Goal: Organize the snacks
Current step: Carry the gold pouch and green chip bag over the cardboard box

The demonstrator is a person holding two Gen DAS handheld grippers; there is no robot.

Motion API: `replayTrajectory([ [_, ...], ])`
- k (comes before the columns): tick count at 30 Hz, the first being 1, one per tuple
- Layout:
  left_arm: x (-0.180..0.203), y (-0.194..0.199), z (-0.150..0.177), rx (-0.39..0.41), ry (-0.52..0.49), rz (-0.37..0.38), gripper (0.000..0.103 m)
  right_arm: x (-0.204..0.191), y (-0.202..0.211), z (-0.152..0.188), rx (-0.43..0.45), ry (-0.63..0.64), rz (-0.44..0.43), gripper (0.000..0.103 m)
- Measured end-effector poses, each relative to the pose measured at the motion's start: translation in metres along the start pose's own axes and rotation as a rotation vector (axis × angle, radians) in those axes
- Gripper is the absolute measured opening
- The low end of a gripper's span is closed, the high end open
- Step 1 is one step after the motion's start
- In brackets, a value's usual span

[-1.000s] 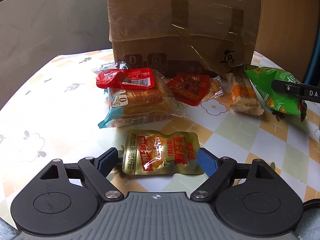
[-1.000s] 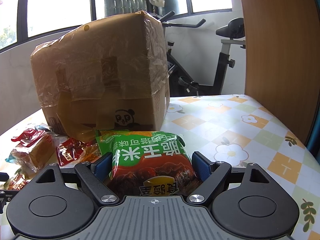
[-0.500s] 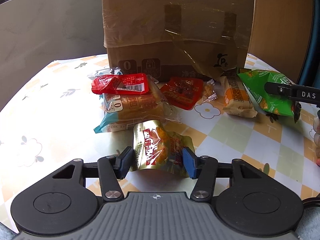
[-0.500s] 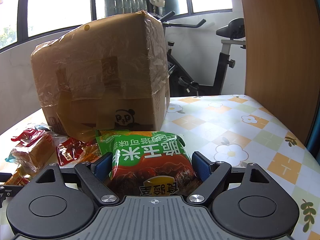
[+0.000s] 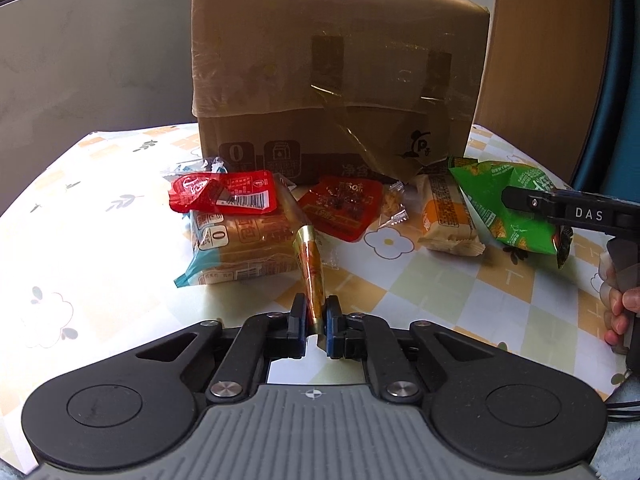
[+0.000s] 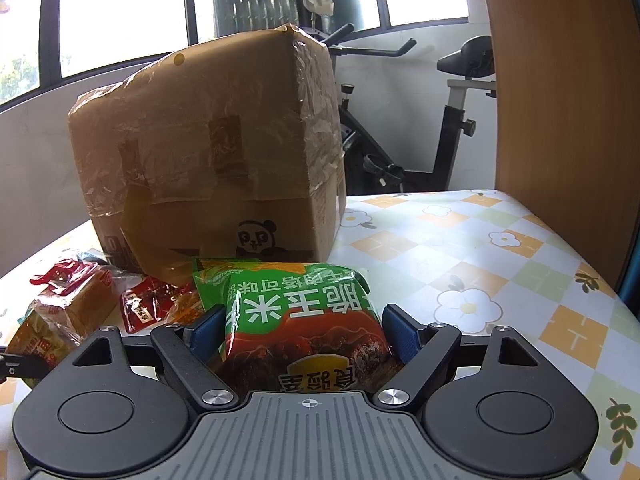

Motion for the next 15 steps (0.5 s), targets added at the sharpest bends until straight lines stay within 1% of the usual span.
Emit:
replayTrajectory([
  [3, -0.001, 0.004, -0.009, 0.022, -0.001, 0.009, 0.01, 0.001, 0.001, -0.003, -0.006, -0.011, -0.002, 0.079],
  [8, 0.0, 0.014, -0.028, 0.069, 0.004, 0.04, 0.01, 0.007, 0.011, -0.014, 0.009, -0.046, 0.004, 0.077],
  [12, 0.003, 0.022, -0.042, 0.108, 0.019, 0.063, 0.01, 0.009, 0.022, -0.03, 0.043, -0.057, 0.003, 0.077],
  [15, 0.003, 0.029, -0.055, 0.141, 0.028, 0.076, 0.01, 0.01, 0.032, -0.049, 0.085, -0.06, -0.005, 0.076],
])
Point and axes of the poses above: each gripper's, at about its wrist camera, not at the fingertips, and y roughly against the way its jaws point, x to its right, z to its underside, the point moved 5 cm from there along -y, roughly the way its jaws point, and after that the axes turned 14 degrees about x, right-handed, at the moved point
